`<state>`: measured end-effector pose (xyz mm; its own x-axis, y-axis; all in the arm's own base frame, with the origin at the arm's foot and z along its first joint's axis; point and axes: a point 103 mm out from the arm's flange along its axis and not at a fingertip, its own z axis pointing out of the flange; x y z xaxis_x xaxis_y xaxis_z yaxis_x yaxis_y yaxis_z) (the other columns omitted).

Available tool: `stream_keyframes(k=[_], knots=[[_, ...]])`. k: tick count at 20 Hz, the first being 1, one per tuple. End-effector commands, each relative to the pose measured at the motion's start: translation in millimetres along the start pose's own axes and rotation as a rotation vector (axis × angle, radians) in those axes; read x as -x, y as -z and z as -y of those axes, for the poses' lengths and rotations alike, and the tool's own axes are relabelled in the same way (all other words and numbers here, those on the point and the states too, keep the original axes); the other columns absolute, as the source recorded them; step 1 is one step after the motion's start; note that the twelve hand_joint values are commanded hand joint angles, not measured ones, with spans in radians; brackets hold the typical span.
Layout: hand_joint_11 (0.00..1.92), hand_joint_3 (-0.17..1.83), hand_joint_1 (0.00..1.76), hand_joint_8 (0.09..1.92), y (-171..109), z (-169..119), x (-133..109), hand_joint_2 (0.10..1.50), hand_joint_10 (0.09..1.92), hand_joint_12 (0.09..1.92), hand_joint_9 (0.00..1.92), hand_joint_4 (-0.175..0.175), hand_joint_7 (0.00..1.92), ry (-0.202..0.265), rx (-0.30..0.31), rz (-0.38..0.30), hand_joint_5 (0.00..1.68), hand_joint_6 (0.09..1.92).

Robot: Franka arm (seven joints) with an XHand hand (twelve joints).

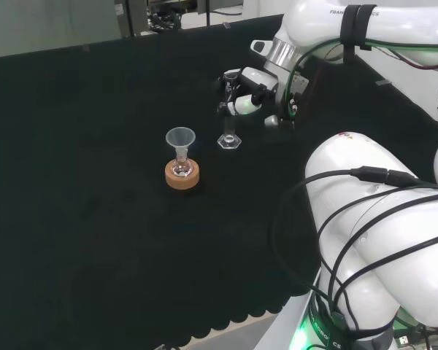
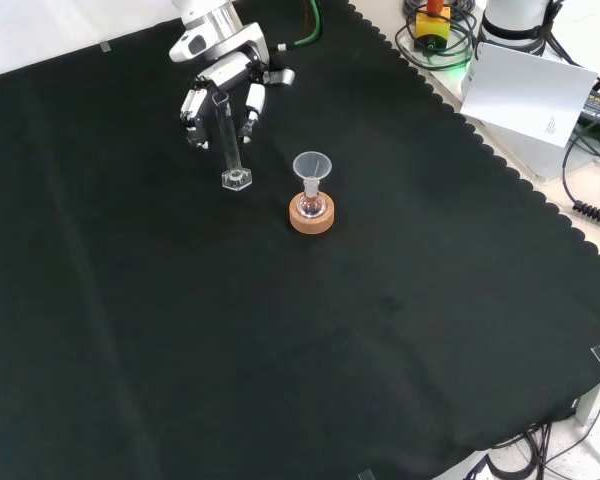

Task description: Put the graduated cylinder back on the table.

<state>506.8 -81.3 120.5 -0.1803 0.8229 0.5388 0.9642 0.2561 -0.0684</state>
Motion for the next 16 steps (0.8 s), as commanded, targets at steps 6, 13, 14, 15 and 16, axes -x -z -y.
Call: stream_keyframes(k=[6, 13, 14, 15, 16], knots=[[0.35, -0.17, 0.84, 0.66, 40.4, 25.3, 6.7, 0.91, 0.09, 1.33, 0.84, -0.069, 0.36, -0.052, 0.012, 0.022, 0.38, 0.4], [0.29, -0.17, 0.81, 0.67, 79.3, 57.2, 0.0, 0.89, 0.09, 1.35, 0.77, -0.074, 0.28, -0.088, 0.064, 0.055, 0.37, 0.29], [0.26, -0.17, 0.81, 0.67, 86.7, 62.4, -2.8, 0.89, 0.09, 1.36, 0.74, -0.074, 0.25, -0.088, 0.067, 0.068, 0.37, 0.27], [0.25, -0.17, 0.81, 0.67, 95.1, 68.5, -6.3, 0.89, 0.09, 1.37, 0.72, -0.074, 0.23, -0.09, 0.069, 0.091, 0.37, 0.25], [0.23, -0.17, 0.8, 0.67, 103.0, 74.7, -9.9, 0.89, 0.09, 1.37, 0.7, -0.073, 0.21, -0.096, 0.071, 0.108, 0.36, 0.24]])
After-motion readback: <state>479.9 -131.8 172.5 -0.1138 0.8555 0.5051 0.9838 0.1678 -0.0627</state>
